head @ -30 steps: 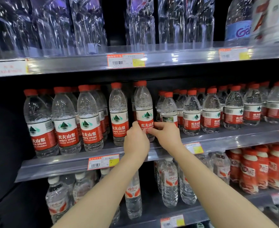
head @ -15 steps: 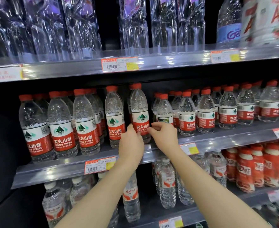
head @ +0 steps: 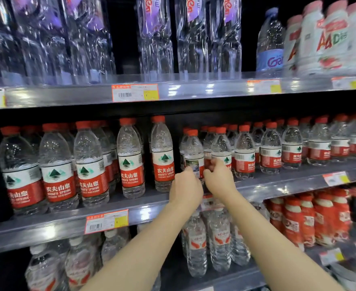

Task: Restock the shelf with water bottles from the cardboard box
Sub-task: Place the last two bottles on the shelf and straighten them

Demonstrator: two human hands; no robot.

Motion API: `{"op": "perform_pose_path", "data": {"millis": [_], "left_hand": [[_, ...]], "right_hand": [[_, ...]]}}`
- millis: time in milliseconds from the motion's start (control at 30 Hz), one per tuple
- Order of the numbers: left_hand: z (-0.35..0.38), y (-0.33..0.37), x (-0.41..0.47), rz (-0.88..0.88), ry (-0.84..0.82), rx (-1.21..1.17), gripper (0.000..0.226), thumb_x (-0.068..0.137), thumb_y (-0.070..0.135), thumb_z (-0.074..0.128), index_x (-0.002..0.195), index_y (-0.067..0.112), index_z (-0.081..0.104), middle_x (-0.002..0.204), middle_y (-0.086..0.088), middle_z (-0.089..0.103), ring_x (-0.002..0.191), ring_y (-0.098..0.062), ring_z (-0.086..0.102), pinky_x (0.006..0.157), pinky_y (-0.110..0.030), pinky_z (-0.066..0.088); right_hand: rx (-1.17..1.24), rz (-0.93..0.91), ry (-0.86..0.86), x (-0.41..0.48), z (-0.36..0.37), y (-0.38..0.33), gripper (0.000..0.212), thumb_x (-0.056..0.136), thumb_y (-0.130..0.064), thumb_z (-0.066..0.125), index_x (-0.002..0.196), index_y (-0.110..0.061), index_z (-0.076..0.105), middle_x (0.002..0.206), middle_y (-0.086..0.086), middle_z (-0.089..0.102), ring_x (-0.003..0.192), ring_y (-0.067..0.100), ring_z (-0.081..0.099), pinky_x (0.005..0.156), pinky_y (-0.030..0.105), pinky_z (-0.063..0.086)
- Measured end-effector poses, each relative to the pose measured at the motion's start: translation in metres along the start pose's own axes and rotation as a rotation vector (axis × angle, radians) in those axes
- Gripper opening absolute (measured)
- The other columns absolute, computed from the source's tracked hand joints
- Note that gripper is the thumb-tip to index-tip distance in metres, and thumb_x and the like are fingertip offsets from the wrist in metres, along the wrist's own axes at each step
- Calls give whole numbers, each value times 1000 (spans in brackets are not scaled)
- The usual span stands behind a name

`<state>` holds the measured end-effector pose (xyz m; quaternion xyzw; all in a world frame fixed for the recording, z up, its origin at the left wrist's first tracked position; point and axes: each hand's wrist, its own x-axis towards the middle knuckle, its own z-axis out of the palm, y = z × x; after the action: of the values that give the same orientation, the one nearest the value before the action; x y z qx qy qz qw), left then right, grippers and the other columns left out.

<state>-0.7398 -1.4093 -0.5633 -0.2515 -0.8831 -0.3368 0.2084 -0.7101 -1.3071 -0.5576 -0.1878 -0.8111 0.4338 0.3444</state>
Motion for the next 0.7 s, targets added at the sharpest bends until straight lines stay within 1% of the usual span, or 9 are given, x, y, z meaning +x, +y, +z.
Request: {"op": "perform_pose_path", "data": {"millis": [67,133,200,333,433,500,600,633,700], "left_hand": [[4,6,2,-51,-4,-12,27,103,16,50,126,10,61,111,-18,71,102,-40,68,80,-44,56],[8,7,3,-74,12,-51,22,102,15,50,119,8,61,108,-19,71,99,-40,68,78,-44,55],[11,5,4,-79,25,-98,19,100,13,51,115,6,61,108,-19,71,99,-39,68,78,-43,54],[13,0,5,-95,26,-163,26,99,16,57,121,3,60,117,-18,67,108,-37,64,85,-41,51],[14,-1,4,-89,10,-202,25,98,14,55,120,3,59,119,-17,63,112,-36,61,89,-41,50],[13,-4,4,-86,3,-202,25,97,10,51,121,2,58,119,-17,63,112,-36,60,87,-39,46],[11,-10,4,-80,8,-238,30,97,10,52,127,5,57,122,-14,65,114,-35,61,92,-41,50],[10,-12,4,-73,11,-239,33,98,10,53,130,5,57,123,-13,65,114,-33,62,93,-41,51],[9,-14,2,-62,8,-244,37,98,10,55,135,6,54,122,-12,67,109,-29,63,89,-38,51]], "right_hand": [[-11,16,-103,5,-1,1,37,92,-11,50,127,-10,59,116,3,68,110,25,61,93,36,48],[-27,1,-169,11,0,4,40,86,-16,49,122,-9,65,117,6,71,111,28,64,98,43,50],[-29,-3,-211,15,0,6,47,83,-16,47,126,-10,64,122,9,70,114,30,63,101,47,50],[-53,26,-255,19,2,6,51,83,-11,45,131,-11,61,125,10,67,116,32,60,103,48,49],[-54,41,-242,21,11,7,52,73,-20,43,119,-18,69,111,5,72,106,30,63,97,47,52],[-42,42,-193,12,7,0,47,77,-17,45,120,-16,65,112,7,70,104,29,62,93,45,52],[99,101,-188,3,3,-2,31,88,-4,48,118,-10,54,105,7,63,88,18,59,68,31,49],[129,110,-203,3,3,0,28,90,-1,48,118,-9,50,103,6,61,85,15,58,65,30,47],[172,92,-204,7,3,4,35,90,0,52,124,-8,46,103,4,63,91,16,62,74,34,54]]}}
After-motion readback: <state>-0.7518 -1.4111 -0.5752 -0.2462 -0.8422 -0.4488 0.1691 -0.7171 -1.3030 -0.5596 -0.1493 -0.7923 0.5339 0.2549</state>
